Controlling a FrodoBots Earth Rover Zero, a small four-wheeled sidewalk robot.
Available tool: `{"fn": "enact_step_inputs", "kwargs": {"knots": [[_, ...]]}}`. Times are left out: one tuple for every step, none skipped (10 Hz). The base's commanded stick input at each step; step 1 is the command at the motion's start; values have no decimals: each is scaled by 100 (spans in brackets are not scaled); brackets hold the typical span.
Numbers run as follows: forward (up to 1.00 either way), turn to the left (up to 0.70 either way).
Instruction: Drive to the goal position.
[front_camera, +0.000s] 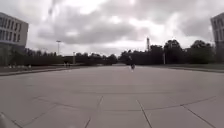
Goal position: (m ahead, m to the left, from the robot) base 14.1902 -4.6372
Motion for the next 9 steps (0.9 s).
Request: {"fn": "enact_step_inputs", "kwargs": {"knots": [[100, -32], [100, -14], [100, 0], [100, 0], [100, -21], [100, -23], [100, -1], [100, -9], [100, -13]]}}
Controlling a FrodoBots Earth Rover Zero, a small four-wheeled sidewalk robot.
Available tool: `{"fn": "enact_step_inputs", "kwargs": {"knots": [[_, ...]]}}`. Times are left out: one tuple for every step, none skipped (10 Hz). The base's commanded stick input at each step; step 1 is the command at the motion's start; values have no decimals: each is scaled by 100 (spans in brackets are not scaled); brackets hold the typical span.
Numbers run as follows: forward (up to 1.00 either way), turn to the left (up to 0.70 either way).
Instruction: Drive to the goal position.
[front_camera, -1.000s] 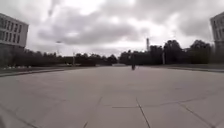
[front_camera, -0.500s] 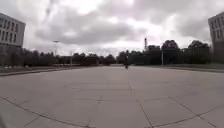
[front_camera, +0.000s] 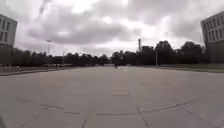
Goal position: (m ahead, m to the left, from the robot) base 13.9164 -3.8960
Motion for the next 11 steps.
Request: {"fn": "enact_step_inputs", "kwargs": {"knots": [[100, -8], [100, -1], [100, 0], [100, 0], [100, 0], [100, 0], [100, 0], [100, 0], [100, 25], [100, 25], [100, 15]]}}
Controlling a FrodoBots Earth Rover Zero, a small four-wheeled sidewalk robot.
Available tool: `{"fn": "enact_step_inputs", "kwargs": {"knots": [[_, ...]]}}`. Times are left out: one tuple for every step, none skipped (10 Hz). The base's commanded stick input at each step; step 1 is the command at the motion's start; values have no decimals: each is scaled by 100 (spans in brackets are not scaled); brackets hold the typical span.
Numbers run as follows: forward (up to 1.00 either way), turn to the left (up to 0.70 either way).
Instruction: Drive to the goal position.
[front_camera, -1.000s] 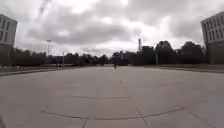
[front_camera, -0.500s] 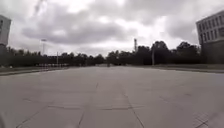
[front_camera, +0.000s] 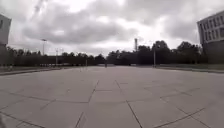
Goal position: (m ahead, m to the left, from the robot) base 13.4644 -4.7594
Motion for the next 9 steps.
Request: {"fn": "enact_step_inputs", "kwargs": {"knots": [[100, 4], [100, 0], [100, 0], [100, 0], [100, 0], [100, 0], [100, 0], [100, 0], [100, 0]]}}
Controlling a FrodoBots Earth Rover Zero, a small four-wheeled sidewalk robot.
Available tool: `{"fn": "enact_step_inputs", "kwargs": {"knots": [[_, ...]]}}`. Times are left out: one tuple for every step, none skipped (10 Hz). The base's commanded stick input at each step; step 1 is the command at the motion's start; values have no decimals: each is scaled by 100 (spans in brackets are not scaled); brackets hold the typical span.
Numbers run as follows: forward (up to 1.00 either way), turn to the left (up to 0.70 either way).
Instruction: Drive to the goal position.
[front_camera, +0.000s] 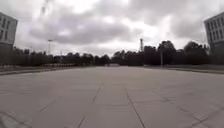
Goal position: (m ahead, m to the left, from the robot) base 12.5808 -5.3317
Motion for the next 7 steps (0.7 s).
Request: {"fn": "enact_step_inputs", "kwargs": {"knots": [[100, 0], [100, 0], [100, 0], [100, 0], [100, 0], [100, 0], [100, 0]]}}
